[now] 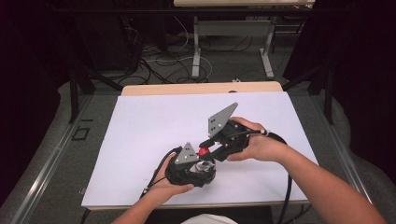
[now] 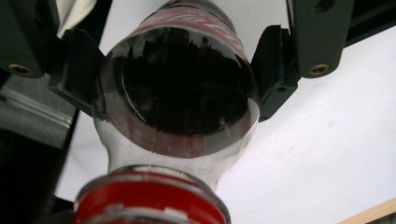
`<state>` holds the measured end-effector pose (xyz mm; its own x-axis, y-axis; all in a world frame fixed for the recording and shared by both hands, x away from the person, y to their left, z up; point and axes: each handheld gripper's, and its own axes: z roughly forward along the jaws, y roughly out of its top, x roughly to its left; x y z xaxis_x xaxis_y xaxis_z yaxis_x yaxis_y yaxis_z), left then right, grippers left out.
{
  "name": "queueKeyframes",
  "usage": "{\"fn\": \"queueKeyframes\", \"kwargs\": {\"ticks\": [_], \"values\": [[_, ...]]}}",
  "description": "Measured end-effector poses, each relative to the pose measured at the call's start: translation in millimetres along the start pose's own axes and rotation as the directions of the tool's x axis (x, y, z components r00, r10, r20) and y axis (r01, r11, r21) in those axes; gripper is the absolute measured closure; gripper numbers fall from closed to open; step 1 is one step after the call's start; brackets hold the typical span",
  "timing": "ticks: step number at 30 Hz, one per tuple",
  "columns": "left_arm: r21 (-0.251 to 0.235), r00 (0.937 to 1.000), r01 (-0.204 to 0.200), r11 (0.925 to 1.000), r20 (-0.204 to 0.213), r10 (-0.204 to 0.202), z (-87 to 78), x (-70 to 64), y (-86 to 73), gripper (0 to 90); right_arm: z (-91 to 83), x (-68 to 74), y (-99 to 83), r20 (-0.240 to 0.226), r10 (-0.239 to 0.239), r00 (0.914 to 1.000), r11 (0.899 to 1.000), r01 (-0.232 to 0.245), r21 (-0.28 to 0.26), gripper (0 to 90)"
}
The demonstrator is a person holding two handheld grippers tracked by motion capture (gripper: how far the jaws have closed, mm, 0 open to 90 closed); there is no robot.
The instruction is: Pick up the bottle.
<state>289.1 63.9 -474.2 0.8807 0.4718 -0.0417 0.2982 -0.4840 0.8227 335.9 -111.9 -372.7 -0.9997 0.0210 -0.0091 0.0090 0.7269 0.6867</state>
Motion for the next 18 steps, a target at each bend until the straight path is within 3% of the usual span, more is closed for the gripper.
{"fn": "queueKeyframes", "kwargs": {"ticks": [3,5,6,8,10,11,13,18], "values": [[0.011,0.9997,-0.004,0.9999,0.024,0.004,-0.3,-1.1,0.0,29.9,-1.0,-5.0,-2.1,-0.067,-0.070,0.9953,0.998,0.070,-0.008,61.1],[0.001,0.9999,0.003,1.0000,0.011,-0.003,1.0,-1.3,-0.4,29.8,-1.2,-6.4,-2.9,-0.069,-0.066,0.9954,0.998,0.066,-0.005,60.7],[0.010,0.9999,0.008,0.9999,0.011,-0.008,0.5,-0.3,0.1,29.8,-0.9,-6.2,-2.6,-0.054,-0.044,0.9976,0.999,0.043,-0.008,59.7],[0.011,0.9998,0.018,0.9998,-0.005,-0.018,0.3,2.4,0.7,29.8,-2.0,-5.5,-2.2,-0.025,0.003,0.9997,0.999,-0.004,-0.036,49.2],[0.004,0.9992,0.030,0.9995,-0.027,-0.030,0.3,4.3,0.8,29.8,-3.8,-2.2,-0.8,0.024,0.035,0.9991,0.998,-0.034,-0.048,49.3],[-0.003,0.9989,0.034,0.9994,-0.032,-0.034,0.0,5.2,1.0,29.8,-3.8,-2.2,-0.8,0.024,0.035,0.9991,0.998,-0.034,-0.048,49.3],[-0.009,0.9983,0.042,0.9991,-0.040,-0.042,-1.2,6.9,1.3,29.8,-4.1,1.4,-0.6,0.090,0.062,0.9940,0.997,-0.058,-0.045,48.6],[-0.009,0.9967,0.058,0.9983,-0.056,-0.059,-1.2,8.8,1.5,29.8,-4.9,4.3,-3.2,0.133,0.107,0.9853,0.992,-0.097,-0.084,48.4]]}}
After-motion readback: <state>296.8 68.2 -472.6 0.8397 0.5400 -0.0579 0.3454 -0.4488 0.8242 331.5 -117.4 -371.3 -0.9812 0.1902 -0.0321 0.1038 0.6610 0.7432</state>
